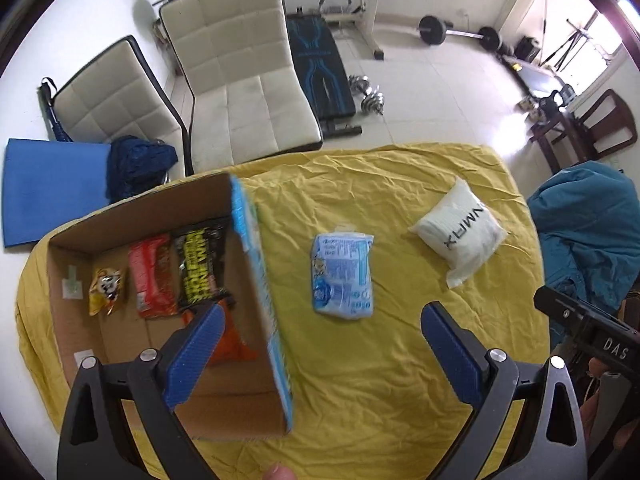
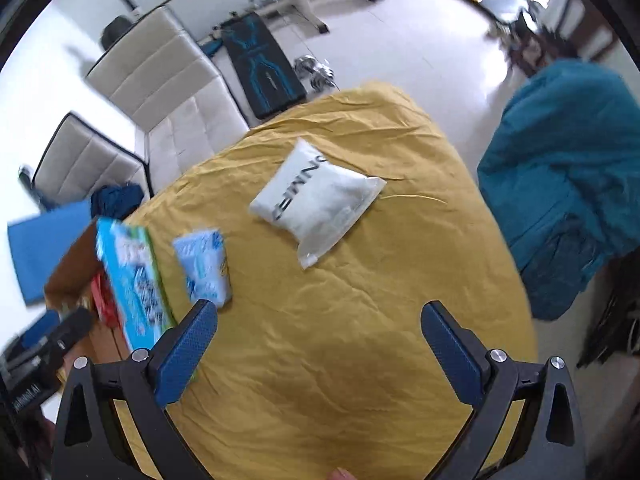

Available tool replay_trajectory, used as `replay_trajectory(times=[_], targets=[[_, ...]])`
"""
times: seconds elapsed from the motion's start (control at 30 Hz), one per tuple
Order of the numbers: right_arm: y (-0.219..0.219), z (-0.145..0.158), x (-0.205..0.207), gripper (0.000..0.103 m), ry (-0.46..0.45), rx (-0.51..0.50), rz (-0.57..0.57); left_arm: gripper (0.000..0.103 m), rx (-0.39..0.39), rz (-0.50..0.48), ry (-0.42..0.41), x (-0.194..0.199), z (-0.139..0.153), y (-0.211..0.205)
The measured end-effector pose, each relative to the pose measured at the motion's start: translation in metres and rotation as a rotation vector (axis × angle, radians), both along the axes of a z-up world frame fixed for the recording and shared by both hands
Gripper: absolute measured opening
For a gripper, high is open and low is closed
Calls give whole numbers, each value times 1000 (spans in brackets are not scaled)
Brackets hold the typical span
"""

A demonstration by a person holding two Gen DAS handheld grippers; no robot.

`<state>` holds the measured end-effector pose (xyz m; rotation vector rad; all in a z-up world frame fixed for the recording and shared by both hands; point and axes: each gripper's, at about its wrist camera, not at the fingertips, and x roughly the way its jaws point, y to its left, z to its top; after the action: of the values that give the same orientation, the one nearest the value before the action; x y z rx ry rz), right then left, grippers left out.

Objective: Organize soft objects
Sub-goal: 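Grasp the white pouch with the right tool while the left approaches the blue wipes pack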

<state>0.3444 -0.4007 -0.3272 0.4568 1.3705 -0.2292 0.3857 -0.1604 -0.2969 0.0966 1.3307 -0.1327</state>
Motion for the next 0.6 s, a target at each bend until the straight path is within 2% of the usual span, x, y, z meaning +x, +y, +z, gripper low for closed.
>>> replay_trajectory(times=[0.07, 0.1, 0.23, 0.4, 0.43, 0.53, 0.6], targets=[[-16, -21, 20, 103, 24, 44, -27, 101, -7, 10, 59, 26, -23, -11], [-15, -27, 31, 103, 24, 42, 4, 101, -14, 16, 92, 36, -33, -16], [3, -60, 87, 103, 73, -95, 279, 101, 5, 21, 165, 60, -69, -28], [20, -98, 123, 103, 164, -169, 483, 101, 28, 46, 213, 71, -104, -31], [24, -107, 128, 103, 207, -107, 589, 101, 26, 59, 225, 72, -110, -30], [32, -128, 139, 103, 238, -54, 642, 101, 12, 88, 260, 74, -126, -29], [32, -143, 144, 103, 268, -44, 637, 101, 19, 88, 268, 73, -131, -32]])
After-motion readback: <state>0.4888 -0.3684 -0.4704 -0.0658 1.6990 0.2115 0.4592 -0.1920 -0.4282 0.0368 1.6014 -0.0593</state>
